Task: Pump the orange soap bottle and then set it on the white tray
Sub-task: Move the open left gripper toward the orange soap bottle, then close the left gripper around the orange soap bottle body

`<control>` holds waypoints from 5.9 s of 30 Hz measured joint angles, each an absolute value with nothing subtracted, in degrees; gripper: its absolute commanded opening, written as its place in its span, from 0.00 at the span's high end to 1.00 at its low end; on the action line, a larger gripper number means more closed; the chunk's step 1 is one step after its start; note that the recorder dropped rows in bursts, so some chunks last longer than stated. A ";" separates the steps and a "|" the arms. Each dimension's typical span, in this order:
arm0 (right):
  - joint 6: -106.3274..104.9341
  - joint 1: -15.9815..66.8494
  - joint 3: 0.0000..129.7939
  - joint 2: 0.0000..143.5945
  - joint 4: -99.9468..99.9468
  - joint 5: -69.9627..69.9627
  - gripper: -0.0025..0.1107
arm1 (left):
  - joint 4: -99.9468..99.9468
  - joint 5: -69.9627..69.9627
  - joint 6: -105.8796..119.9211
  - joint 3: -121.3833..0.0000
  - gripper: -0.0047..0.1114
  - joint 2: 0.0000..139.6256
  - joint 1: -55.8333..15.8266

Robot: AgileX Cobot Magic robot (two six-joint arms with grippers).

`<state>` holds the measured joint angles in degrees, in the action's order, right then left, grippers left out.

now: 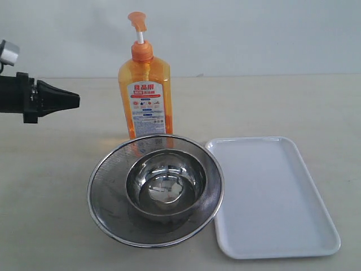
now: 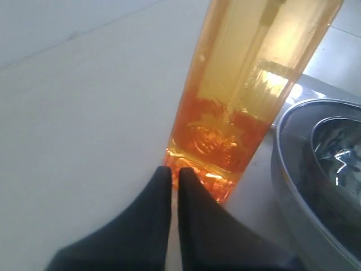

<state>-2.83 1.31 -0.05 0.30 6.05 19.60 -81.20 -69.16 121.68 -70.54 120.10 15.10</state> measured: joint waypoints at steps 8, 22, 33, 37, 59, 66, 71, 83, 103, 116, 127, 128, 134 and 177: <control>-2.83 1.31 -0.05 0.30 6.05 19.60 0.98 | -89.07 -69.40 121.91 -70.46 0.92 120.35 9.35; -2.83 1.31 -0.05 0.30 6.05 19.60 0.98 | -91.41 -69.49 112.71 -70.46 0.01 120.35 9.26; -2.83 1.31 -0.05 0.30 6.05 19.60 0.98 | -87.34 -69.49 121.70 -70.67 0.01 120.35 2.86; -2.83 1.31 -0.05 0.30 6.05 19.60 0.98 | -87.34 -69.27 121.74 -72.81 0.01 120.44 0.53; -2.83 1.31 -0.05 0.30 6.05 19.60 0.98 | -88.95 -57.75 121.96 -79.66 0.02 121.16 -5.17; -2.83 1.31 -0.05 0.30 6.05 19.60 0.98 | -88.61 -67.11 121.96 -85.54 0.14 125.70 -5.17; -2.83 1.31 -0.05 0.30 6.05 19.60 0.98 | -88.49 -69.30 121.96 -87.62 0.33 128.20 -5.17; -2.83 1.31 -0.05 0.30 6.05 19.60 0.98 | -90.15 -69.26 121.96 -87.89 0.47 129.27 -5.81; -2.83 1.31 -0.05 0.30 6.05 19.60 0.98 | -86.76 -70.67 120.51 -88.28 0.47 129.27 -6.09; -2.83 1.31 -0.05 0.30 6.05 19.60 0.98 | -86.53 -70.67 120.51 -88.28 0.92 129.27 -6.09; -2.83 1.31 -0.05 0.30 6.05 19.60 0.98 | -87.08 -70.56 120.51 -88.28 0.92 129.27 -6.09; -2.83 1.31 -0.05 0.30 6.05 19.60 0.98 | -87.20 -70.56 120.51 -88.28 0.92 129.27 -6.09; -2.83 1.31 -0.05 0.30 6.05 19.60 0.98 | -86.72 -70.23 120.51 -88.28 0.92 128.91 -5.97; -2.83 1.31 -0.05 0.30 6.05 19.60 0.98 | -72.61 -69.21 110.25 -81.84 0.40 119.22 5.60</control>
